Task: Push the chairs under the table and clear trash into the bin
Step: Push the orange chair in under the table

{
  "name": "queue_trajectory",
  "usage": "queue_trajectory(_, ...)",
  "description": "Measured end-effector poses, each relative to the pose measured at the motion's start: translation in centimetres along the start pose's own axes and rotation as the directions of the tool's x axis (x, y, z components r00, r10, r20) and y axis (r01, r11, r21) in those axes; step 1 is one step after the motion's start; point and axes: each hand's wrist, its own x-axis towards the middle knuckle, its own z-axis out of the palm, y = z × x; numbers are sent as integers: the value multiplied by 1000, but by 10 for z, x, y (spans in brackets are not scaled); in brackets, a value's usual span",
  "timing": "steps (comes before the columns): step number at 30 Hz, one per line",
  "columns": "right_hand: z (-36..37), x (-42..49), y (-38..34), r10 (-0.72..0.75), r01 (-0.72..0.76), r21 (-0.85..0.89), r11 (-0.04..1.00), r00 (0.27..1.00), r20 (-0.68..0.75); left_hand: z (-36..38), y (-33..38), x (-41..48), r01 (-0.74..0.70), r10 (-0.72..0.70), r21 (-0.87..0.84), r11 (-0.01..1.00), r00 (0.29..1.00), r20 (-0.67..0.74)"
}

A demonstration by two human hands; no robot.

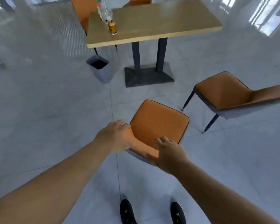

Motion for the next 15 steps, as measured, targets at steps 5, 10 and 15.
queue_trajectory(5,43,13,-19,9,0,-65,998,989,146,26,-35,30,-37,25,66,997,984,179)
queue_trajectory(10,51,26,-17,5,11,-120,993,992,130,33,-50,52,-172,127,135,976,948,293)
queue_trajectory(15,42,36,-8,-59,75,-141,987,991,117,41,-52,60,-166,150,76,983,972,182)
